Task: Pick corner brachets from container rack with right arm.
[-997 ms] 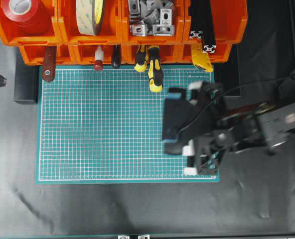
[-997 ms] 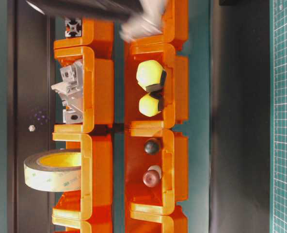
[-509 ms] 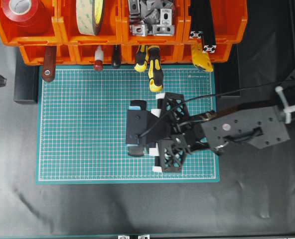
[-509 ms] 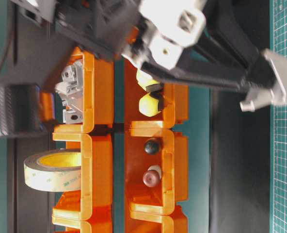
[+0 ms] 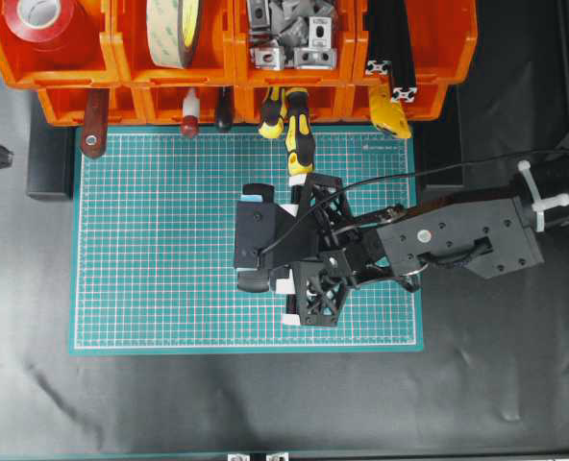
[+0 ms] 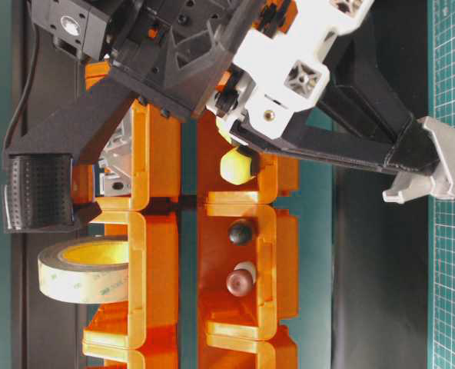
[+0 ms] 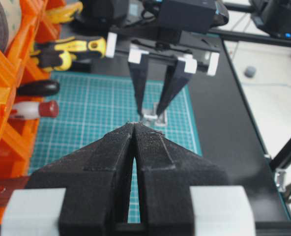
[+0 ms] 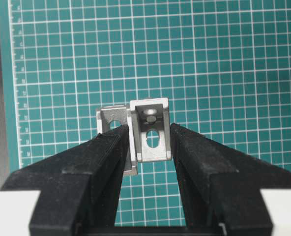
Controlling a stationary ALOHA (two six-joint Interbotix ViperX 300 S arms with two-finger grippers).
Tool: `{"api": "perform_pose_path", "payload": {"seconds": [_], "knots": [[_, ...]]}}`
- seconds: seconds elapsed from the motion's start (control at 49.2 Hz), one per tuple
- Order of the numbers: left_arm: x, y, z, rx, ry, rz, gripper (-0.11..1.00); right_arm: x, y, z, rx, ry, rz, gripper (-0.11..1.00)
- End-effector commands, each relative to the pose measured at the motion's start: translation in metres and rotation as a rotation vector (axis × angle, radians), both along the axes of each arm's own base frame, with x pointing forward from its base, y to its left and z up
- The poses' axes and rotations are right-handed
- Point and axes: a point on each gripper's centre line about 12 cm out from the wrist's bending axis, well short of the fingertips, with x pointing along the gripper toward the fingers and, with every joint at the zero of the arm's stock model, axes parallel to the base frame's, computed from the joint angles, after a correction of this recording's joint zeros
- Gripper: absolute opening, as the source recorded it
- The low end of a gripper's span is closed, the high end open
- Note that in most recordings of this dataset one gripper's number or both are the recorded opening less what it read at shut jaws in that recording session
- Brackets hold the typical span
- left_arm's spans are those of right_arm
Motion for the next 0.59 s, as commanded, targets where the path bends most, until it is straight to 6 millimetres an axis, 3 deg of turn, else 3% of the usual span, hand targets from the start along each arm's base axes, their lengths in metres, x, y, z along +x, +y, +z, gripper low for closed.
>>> {"api": "perform_pose_path", "payload": {"seconds": [0.0, 0.122, 0.203, 0.57], "knots": [[0.0011, -0.0005, 0.0040, 0.005, -0.010, -0.003, 0.00, 0.0032, -0.0017, 0.0104, 0.008, -0.034, -0.003, 0.34], [0.0011, -0.0005, 0.0040, 0.004, -0.009, -0.003, 0.00, 0.0038, -0.0018, 0.0117, 0.005, -0.035, -0.003, 0.69], [0.0011, -0.0005, 0.0040, 0.002, -0.009, -0.003, 0.00, 0.0032, -0.0015, 0.0113, 0.003, -0.029, -0.003, 0.83], [0.0011, -0.0005, 0.0040, 0.002, -0.009, -0.003, 0.00, 0.0028, -0.0017, 0.0135, 0.005, -0.031, -0.006, 0.83]]}}
